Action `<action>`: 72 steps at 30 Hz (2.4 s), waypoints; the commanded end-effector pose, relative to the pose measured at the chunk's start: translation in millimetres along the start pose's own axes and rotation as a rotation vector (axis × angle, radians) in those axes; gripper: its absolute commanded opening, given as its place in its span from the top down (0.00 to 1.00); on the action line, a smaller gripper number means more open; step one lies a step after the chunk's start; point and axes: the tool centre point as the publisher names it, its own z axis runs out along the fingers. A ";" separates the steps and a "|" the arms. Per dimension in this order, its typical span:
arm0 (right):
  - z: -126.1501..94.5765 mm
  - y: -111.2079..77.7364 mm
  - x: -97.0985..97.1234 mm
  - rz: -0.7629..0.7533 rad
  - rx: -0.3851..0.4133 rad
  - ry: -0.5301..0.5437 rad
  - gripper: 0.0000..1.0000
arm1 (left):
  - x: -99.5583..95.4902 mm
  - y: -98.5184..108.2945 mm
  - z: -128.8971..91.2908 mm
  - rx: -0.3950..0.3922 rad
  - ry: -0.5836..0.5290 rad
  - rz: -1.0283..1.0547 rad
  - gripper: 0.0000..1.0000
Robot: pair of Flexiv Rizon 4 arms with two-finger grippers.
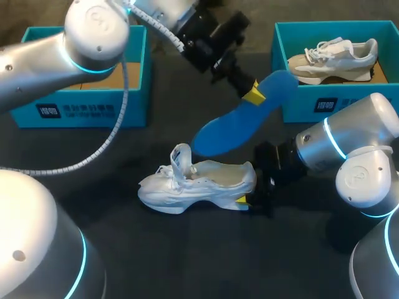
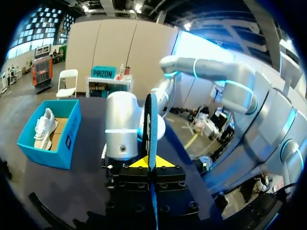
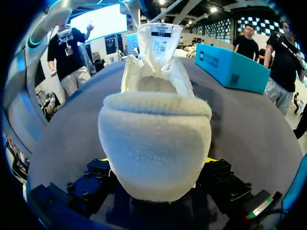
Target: Take the shoe out of the shoebox, open the shoe tongue, remove and reinsert the insole, then place the shoe into the shoebox
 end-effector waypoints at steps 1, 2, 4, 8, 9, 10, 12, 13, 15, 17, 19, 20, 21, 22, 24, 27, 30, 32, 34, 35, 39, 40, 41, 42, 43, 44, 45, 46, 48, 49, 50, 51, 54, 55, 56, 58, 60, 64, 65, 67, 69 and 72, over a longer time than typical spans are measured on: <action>4.1 -0.7 -1.4 0.000 0.002 -0.001 1.00 | 14.9 0.0 -3.6 0.126 -0.010 -0.017 1.00; 4.1 -0.7 -1.4 0.000 0.002 -0.001 1.00 | 16.6 -2.8 -4.9 0.154 -0.012 -0.032 1.00; 4.1 -0.7 -1.4 0.000 0.002 -0.001 1.00 | 19.6 -7.0 -6.8 0.193 -0.008 -0.062 1.00; 4.1 -0.7 -1.4 0.000 0.002 -0.001 1.00 | 25.8 -13.7 -8.3 0.265 -0.009 -0.150 1.00; 4.1 -0.7 -1.4 0.000 0.002 -0.001 1.00 | 27.6 -15.0 -8.4 0.283 -0.001 -0.170 1.00; 4.1 -0.7 -1.4 0.000 0.002 -0.001 1.00 | 30.0 -17.5 -9.0 0.306 -0.004 -0.190 1.00; 4.1 -0.7 -1.4 0.000 0.002 -0.001 1.00 | 33.5 -21.8 -11.5 0.325 -0.019 -0.217 1.00; 4.1 -0.7 -1.4 0.000 0.002 -0.001 1.00 | 35.5 -24.3 -12.9 0.341 -0.020 -0.224 1.00; 4.1 -0.7 -1.4 0.000 0.002 -0.001 1.00 | 39.0 -28.0 -15.3 0.356 -0.029 -0.256 1.00; 4.1 -0.7 -1.4 0.000 0.002 -0.001 1.00 | 42.7 -32.9 -17.4 0.376 -0.031 -0.270 1.00; 4.1 -0.7 -1.4 0.000 0.002 -0.001 1.00 | 46.2 -38.0 -19.6 0.396 -0.030 -0.287 1.00; 4.1 -0.7 -1.4 0.000 0.002 -0.001 1.00 | 48.2 -40.8 -20.7 0.399 -0.035 -0.290 1.00; 4.1 -0.7 -1.4 0.000 0.002 -0.001 1.00 | 50.0 -43.4 -21.5 0.409 -0.036 -0.294 1.00; 4.1 -0.7 -1.4 0.000 0.002 -0.001 1.00 | 51.9 -46.2 -22.2 0.426 -0.025 -0.295 1.00; 4.1 -0.7 -1.4 0.000 0.002 -0.001 1.00 | 54.0 -50.2 -23.6 0.444 -0.018 -0.296 1.00; 4.1 -0.7 -1.4 0.000 0.002 -0.001 1.00 | 56.5 -55.1 -24.9 0.460 -0.008 -0.296 1.00; 4.1 -0.7 -1.4 0.000 0.002 -0.001 1.00 | 61.6 -59.4 -25.8 0.482 0.013 -0.291 1.00; 4.1 -0.7 -1.4 0.000 0.002 -0.001 1.00 | 66.0 -62.4 -27.5 0.497 0.015 -0.286 1.00; 4.1 -0.7 -1.4 0.000 0.002 -0.001 1.00 | 70.0 -65.6 -29.2 0.516 0.021 -0.271 1.00; 4.1 -0.7 -1.4 0.000 0.002 -0.001 1.00 | 71.7 -66.9 -29.7 0.517 0.022 -0.262 1.00; 4.1 -0.7 -1.4 0.000 0.002 -0.001 1.00 | 71.7 -66.9 -29.7 0.517 0.022 -0.262 1.00; 4.1 -0.7 -1.4 0.000 0.002 -0.001 1.00 | 71.7 -66.9 -29.7 0.517 0.022 -0.262 1.00; 4.1 -0.7 -1.4 0.000 0.002 -0.001 1.00 | 71.7 -66.9 -29.7 0.517 0.022 -0.262 1.00; 4.1 -0.7 -1.4 0.000 0.002 -0.001 1.00 | 71.7 -66.9 -29.7 0.517 0.022 -0.262 1.00; 4.1 -0.7 -1.4 0.000 0.002 -0.001 1.00 | 71.7 -66.9 -29.7 0.517 0.022 -0.262 1.00; 4.1 -0.7 -1.4 0.000 0.002 -0.001 1.00 | 71.7 -66.9 -29.7 0.517 0.022 -0.262 1.00; 4.1 -0.7 -1.4 0.000 0.002 -0.001 1.00 | 71.7 -66.9 -29.7 0.517 0.022 -0.262 1.00; 4.1 -0.7 -1.4 0.000 0.002 -0.001 1.00 | 71.7 -66.9 -29.7 0.517 0.022 -0.262 1.00; 4.1 -0.7 -1.4 0.000 0.002 -0.001 1.00 | 71.7 -66.9 -29.7 0.517 0.022 -0.262 1.00; 4.1 -0.7 -1.4 0.000 0.002 -0.001 1.00 | 71.7 -66.9 -29.7 0.517 0.022 -0.262 1.00; 4.1 -0.7 -1.4 0.000 0.002 -0.001 1.00 | 71.7 -66.9 -29.7 0.517 0.022 -0.262 1.00; 4.1 -0.7 -1.4 0.000 0.002 -0.001 1.00 | 73.8 -69.7 -30.7 0.528 0.032 -0.266 1.00; 4.1 -0.7 -1.4 0.000 0.002 -0.001 1.00 | 81.1 -78.4 -35.8 0.569 0.054 -0.276 1.00; 4.1 -0.7 -1.4 0.000 0.002 -0.001 1.00 | 83.7 -81.7 -38.5 0.589 0.055 -0.293 1.00; 4.1 -0.7 -1.4 0.000 0.002 -0.001 1.00 | 86.4 -84.6 -40.9 0.604 0.070 -0.303 1.00; 4.1 -0.7 -1.4 0.000 0.002 -0.001 1.00 | 92.4 -90.8 -45.2 0.623 0.078 -0.309 1.00; 4.1 -0.7 -1.4 0.000 0.002 -0.001 1.00 | 98.1 -96.0 -48.3 0.661 0.106 -0.345 1.00; 4.1 -0.7 -1.4 0.000 0.002 -0.001 1.00 | 106.8 -104.0 -54.7 0.697 0.079 -0.384 1.00; 4.1 -0.7 -1.4 0.000 0.002 -0.001 1.00 | 108.7 -105.4 -55.8 0.709 0.079 -0.402 1.00; 4.1 -0.7 -1.4 0.000 0.002 -0.001 1.00 | 113.4 -107.4 -57.2 0.722 0.081 -0.430 1.00; 4.1 -0.7 -1.4 0.000 0.002 -0.001 1.00 | 119.5 -108.0 -57.3 0.732 0.090 -0.461 1.00; 4.1 -0.7 -1.4 0.000 0.002 -0.001 1.00 | 128.1 -107.9 -56.9 0.741 0.095 -0.481 1.00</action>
